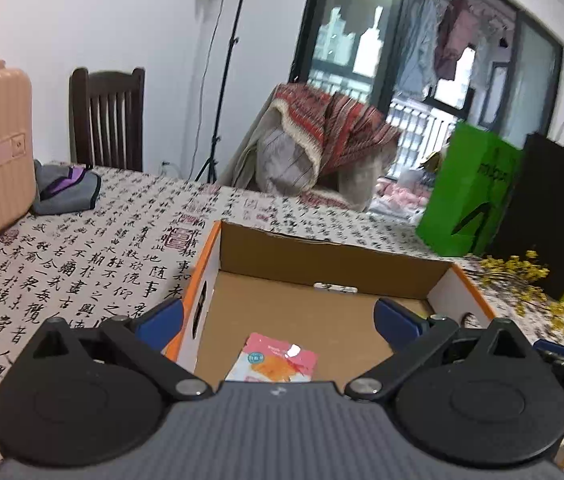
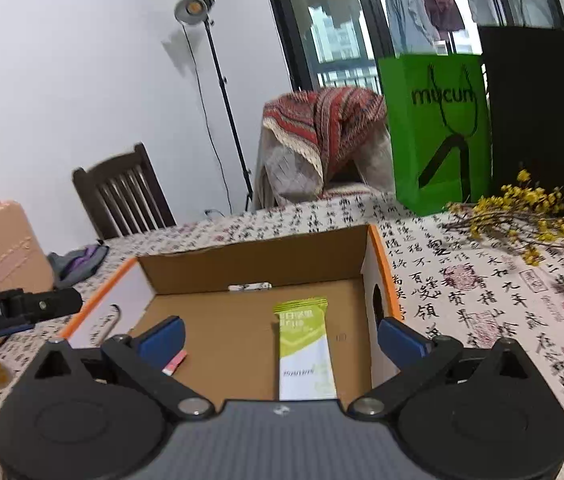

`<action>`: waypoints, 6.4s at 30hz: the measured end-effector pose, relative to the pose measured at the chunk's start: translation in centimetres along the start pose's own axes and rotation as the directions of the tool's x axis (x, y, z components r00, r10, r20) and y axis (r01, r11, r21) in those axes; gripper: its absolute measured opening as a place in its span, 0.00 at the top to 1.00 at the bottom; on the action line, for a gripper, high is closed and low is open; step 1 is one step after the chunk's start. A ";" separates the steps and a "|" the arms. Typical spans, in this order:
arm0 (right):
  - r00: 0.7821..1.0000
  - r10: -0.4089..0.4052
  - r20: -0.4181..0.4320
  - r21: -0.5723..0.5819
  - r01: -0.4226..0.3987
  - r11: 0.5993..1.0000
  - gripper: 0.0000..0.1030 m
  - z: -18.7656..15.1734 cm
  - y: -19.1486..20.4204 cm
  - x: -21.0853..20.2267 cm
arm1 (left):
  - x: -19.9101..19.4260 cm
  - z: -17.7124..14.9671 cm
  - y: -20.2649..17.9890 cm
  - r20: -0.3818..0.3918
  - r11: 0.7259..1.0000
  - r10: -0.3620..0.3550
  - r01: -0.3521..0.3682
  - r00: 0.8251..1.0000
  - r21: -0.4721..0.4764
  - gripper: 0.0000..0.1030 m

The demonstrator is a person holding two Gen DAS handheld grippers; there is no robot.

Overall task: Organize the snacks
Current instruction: 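Carry both packets over the box and open both grippers to drop them, then return both grippers to the snack pile, then grasp a white printed packet with each gripper, then carry both white packets into the box and open both grippers, then return both open grippers from the box to the snack pile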

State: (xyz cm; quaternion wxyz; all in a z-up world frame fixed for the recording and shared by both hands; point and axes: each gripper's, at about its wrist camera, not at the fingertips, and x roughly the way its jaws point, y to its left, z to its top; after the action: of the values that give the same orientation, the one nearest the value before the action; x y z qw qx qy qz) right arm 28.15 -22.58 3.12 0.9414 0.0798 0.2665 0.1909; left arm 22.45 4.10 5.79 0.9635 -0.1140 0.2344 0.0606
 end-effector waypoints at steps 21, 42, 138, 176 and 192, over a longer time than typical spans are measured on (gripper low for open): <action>0.996 0.033 0.078 -0.168 -0.019 0.986 0.00 -11.4 2.6 -12.8 | -11.8 -10.5 3.9 0.045 0.998 -0.032 0.029 0.998 0.062 0.00; 0.998 0.018 -0.056 -0.354 -0.037 0.935 0.33 -16.6 5.7 -12.4 | -12.6 -13.5 5.6 -0.021 0.997 -0.057 0.058 0.998 0.040 0.00; 0.979 0.008 0.203 -0.135 0.020 0.991 0.49 -4.2 2.4 -8.8 | -7.5 -3.7 0.3 0.133 0.990 -0.032 0.013 0.991 0.144 0.42; 0.996 -0.023 0.083 0.018 0.021 1.000 0.00 -1.5 -0.6 3.8 | 1.7 -1.9 -0.2 0.106 0.998 0.061 -0.059 0.992 -0.018 0.00; 0.995 0.012 0.095 -0.055 -0.006 0.998 0.00 -1.7 1.0 -5.0 | -4.8 -2.1 -0.8 0.094 0.997 0.052 -0.058 0.994 0.057 0.00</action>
State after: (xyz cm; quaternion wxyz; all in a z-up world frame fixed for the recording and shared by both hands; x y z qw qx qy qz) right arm 23.03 -23.58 4.26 0.9540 0.0644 0.2156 0.1982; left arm 17.40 2.48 6.35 0.9743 -0.0755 0.1941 0.0853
